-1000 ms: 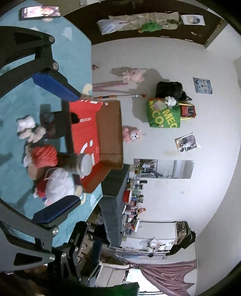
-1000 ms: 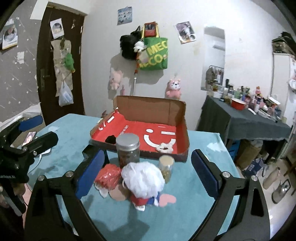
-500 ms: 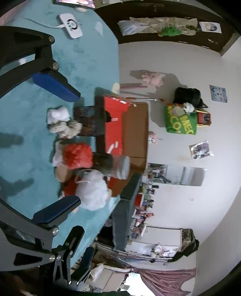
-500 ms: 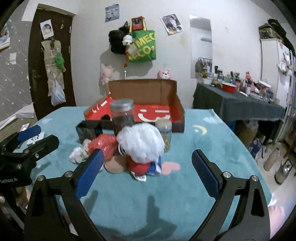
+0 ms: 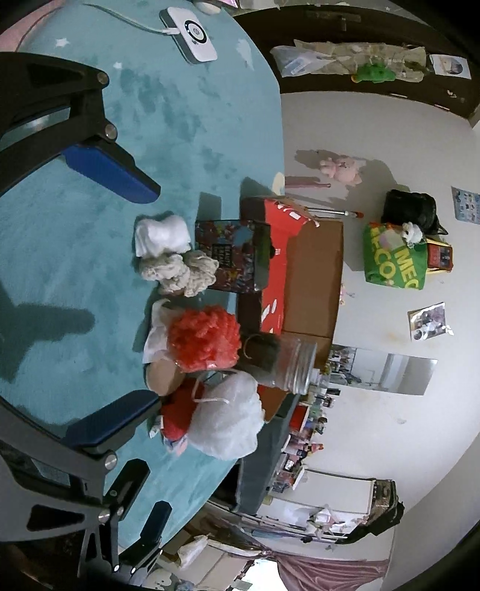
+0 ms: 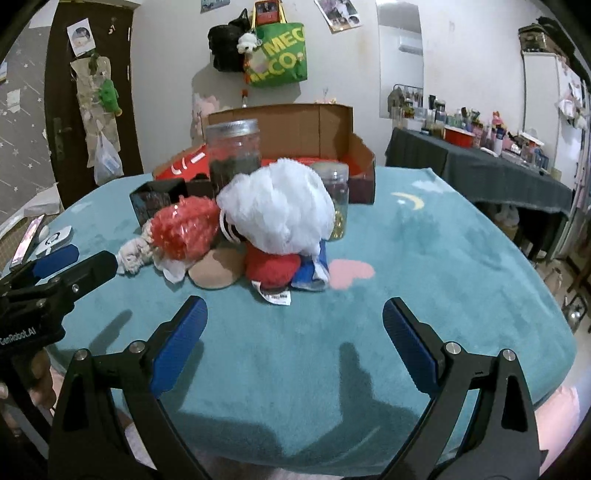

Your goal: Organize soft objects

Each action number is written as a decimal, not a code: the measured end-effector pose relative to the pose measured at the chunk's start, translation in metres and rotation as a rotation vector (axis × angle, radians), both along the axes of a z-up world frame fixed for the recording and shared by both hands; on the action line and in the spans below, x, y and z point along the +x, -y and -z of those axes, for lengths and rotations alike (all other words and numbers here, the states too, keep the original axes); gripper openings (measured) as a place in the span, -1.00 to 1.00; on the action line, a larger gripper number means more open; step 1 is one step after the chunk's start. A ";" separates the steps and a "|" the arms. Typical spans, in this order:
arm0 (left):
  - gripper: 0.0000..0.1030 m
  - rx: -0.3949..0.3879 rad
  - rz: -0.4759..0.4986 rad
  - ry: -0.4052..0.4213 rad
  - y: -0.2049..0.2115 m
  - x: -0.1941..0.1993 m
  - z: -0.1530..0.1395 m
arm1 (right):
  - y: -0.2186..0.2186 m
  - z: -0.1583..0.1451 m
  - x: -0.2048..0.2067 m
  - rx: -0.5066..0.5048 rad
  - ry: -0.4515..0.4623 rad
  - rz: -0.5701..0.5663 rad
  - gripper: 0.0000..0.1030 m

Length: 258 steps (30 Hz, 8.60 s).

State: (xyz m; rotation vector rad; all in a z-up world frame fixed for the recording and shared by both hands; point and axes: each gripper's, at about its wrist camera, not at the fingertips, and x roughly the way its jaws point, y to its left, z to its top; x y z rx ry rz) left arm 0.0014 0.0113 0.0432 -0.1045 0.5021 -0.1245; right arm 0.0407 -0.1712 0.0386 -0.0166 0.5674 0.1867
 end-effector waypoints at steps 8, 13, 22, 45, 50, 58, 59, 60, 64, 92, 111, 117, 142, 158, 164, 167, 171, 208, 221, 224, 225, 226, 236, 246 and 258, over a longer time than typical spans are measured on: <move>1.00 0.012 -0.007 -0.018 -0.006 0.008 0.001 | 0.001 0.004 0.005 0.009 -0.014 0.002 0.89; 1.00 0.019 0.005 -0.039 -0.012 0.019 -0.003 | 0.002 0.004 0.012 0.016 -0.031 -0.001 0.89; 0.77 0.077 0.058 -0.097 -0.014 0.050 -0.008 | 0.006 -0.015 0.040 0.055 -0.039 -0.009 0.89; 0.24 0.093 0.252 -0.239 -0.025 0.072 -0.005 | 0.008 -0.021 0.109 0.164 -0.139 -0.142 0.89; 0.23 0.115 0.269 -0.256 -0.021 0.084 0.000 | 0.005 -0.019 0.111 0.136 -0.141 -0.151 0.89; -0.63 0.095 0.318 -0.304 -0.018 0.095 0.012 | 0.000 -0.015 0.119 0.164 -0.152 -0.245 0.35; -0.64 0.091 0.320 -0.297 -0.018 0.093 0.009 | -0.001 -0.015 0.118 0.164 -0.152 -0.250 0.22; -0.64 0.088 0.319 -0.289 -0.018 0.091 0.007 | -0.001 -0.015 0.117 0.161 -0.152 -0.253 0.17; -0.64 0.096 0.300 -0.256 -0.019 0.085 -0.007 | 0.001 -0.022 0.105 0.161 -0.105 -0.246 -0.10; -0.64 0.079 0.314 -0.132 -0.015 0.086 -0.055 | 0.012 -0.068 0.077 0.155 0.023 -0.232 -0.12; -0.64 0.129 0.402 -0.147 -0.019 0.183 -0.114 | 0.029 -0.142 0.160 0.058 0.102 -0.263 -0.12; -0.64 0.180 0.411 -0.235 -0.010 0.247 -0.110 | 0.008 -0.152 0.226 -0.044 0.050 -0.292 -0.12; -0.62 0.216 0.194 -0.505 -0.021 0.425 -0.003 | -0.039 -0.023 0.464 -0.172 -0.424 -0.100 0.01; -0.03 0.212 0.157 -0.489 -0.022 0.407 -0.014 | -0.040 -0.023 0.458 -0.219 -0.401 -0.118 0.30; 0.28 0.179 0.148 -0.428 -0.027 0.382 -0.040 | -0.044 -0.032 0.443 -0.225 -0.387 -0.117 0.36; 0.36 0.157 0.147 -0.383 -0.029 0.366 -0.057 | -0.043 -0.042 0.436 -0.219 -0.371 -0.112 0.43; 0.55 0.132 0.139 -0.330 -0.027 0.351 -0.076 | -0.043 -0.059 0.424 -0.217 -0.346 -0.111 0.45; 1.00 0.027 0.093 0.171 -0.008 0.035 -0.140 | 0.012 -0.169 0.049 -0.039 0.223 -0.098 0.91; 1.00 0.022 0.040 0.214 0.008 -0.006 -0.077 | 0.016 -0.107 -0.018 -0.012 0.317 0.030 0.93; 1.00 0.007 0.036 0.212 0.007 -0.009 -0.063 | 0.016 -0.090 -0.021 -0.029 0.309 0.047 0.94; 1.00 0.006 0.034 0.210 0.007 -0.009 -0.058 | 0.016 -0.084 -0.022 -0.028 0.300 0.047 0.94; 1.00 0.009 0.029 0.202 0.008 -0.008 -0.053 | 0.016 -0.077 -0.023 -0.021 0.296 0.046 0.94; 1.00 0.010 0.002 0.056 0.006 0.011 -0.002 | 0.019 -0.017 -0.010 0.005 0.156 0.060 0.94; 1.00 0.015 -0.016 0.001 -0.003 0.019 0.013 | 0.014 0.007 0.001 -0.001 0.084 0.051 0.94; 1.00 0.047 -0.022 -0.072 -0.019 0.033 0.010 | 0.007 0.005 0.014 0.006 0.043 0.023 0.94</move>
